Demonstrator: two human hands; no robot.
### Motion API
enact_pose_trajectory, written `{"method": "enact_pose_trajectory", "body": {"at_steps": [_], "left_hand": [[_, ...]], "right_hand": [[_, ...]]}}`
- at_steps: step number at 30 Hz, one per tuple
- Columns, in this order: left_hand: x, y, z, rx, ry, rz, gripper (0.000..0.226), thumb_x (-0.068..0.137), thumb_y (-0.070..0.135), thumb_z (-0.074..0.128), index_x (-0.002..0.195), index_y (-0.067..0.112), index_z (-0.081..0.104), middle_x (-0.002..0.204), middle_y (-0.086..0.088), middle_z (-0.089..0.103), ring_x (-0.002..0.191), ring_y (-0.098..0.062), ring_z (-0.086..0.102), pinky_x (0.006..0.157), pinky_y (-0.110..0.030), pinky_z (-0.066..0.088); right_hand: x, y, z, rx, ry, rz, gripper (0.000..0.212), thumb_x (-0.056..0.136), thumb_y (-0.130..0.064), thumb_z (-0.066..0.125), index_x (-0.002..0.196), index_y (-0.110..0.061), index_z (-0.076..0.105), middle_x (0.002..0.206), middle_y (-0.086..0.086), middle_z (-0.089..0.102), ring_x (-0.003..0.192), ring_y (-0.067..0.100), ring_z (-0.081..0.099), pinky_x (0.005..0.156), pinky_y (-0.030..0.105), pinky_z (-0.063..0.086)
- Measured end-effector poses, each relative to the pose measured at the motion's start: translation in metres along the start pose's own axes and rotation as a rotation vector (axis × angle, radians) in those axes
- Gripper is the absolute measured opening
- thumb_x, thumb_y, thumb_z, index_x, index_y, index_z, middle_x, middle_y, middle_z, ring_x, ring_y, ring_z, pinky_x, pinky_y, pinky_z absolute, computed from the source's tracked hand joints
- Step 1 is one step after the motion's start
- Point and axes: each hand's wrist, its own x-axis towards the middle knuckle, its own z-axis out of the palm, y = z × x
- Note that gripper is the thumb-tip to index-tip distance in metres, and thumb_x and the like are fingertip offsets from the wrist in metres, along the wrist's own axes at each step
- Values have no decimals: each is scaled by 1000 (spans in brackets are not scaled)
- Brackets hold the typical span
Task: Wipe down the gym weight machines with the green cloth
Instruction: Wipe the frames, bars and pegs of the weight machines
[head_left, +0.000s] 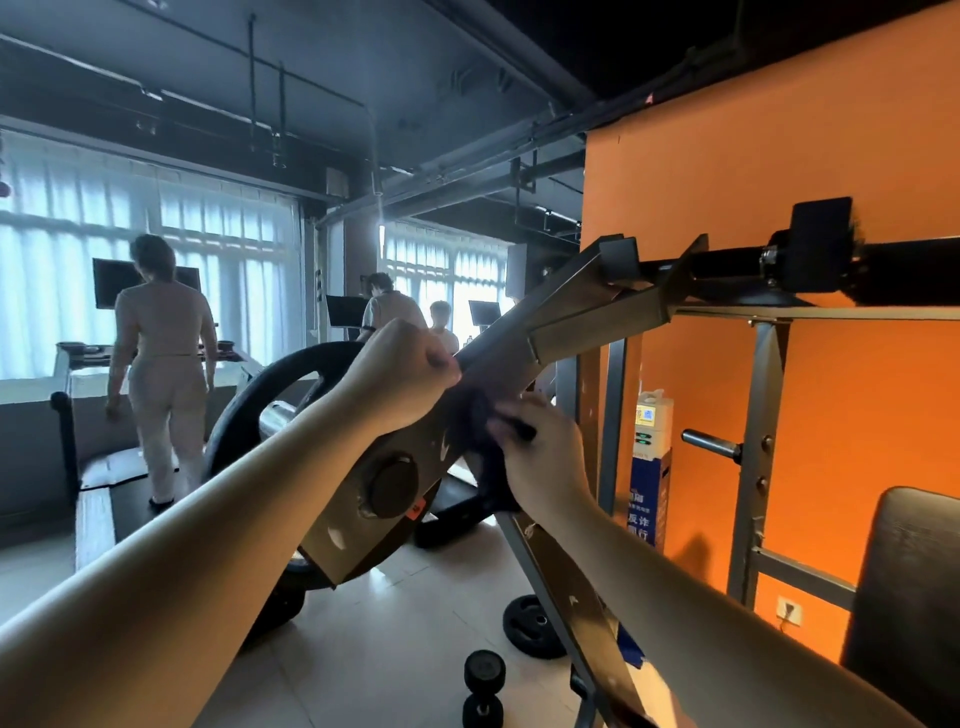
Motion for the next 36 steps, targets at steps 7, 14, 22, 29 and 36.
{"method": "enact_pose_trajectory", "body": {"at_steps": [7, 14, 22, 29, 36], "left_hand": [[-27, 16, 15, 246, 15, 176, 26, 97, 38, 60, 118, 30, 72, 118, 15, 63, 123, -14, 44, 107, -42, 30], [-45, 25, 31, 71, -200, 106, 12, 93, 29, 66, 83, 30, 72, 75, 9, 63, 69, -7, 60, 56, -21, 37], [-63, 32, 49, 90, -100, 28, 11, 85, 27, 75, 90, 17, 75, 89, -1, 69, 84, -20, 64, 72, -38, 56], [-96, 14, 115, -74, -199, -63, 31, 87, 32, 77, 112, 24, 60, 98, 5, 63, 88, -13, 62, 72, -29, 55], [-127, -12, 171, -156, -229, -199, 28, 89, 21, 76, 114, 20, 64, 106, 2, 67, 95, -18, 64, 82, -34, 55]], "right_hand": [[-1, -18, -40, 744, -91, 526, 27, 99, -2, 54, 93, -17, 76, 92, 3, 74, 102, 23, 65, 86, 36, 47], [-13, -21, -46, 947, -191, 628, 55, 98, 9, 40, 80, -20, 83, 88, 6, 77, 91, 21, 67, 94, 40, 46], [-40, -11, -53, 885, 63, 756, 21, 93, 6, 49, 105, -5, 62, 84, 9, 72, 83, 21, 73, 89, 44, 61], [-97, 33, -59, 459, 155, 654, 21, 88, -13, 69, 105, -18, 59, 106, 6, 65, 97, 21, 71, 73, 45, 64], [-142, 51, -70, 70, 89, 371, 22, 96, 1, 60, 98, -20, 58, 101, -12, 54, 98, -8, 62, 62, 25, 60]]}}
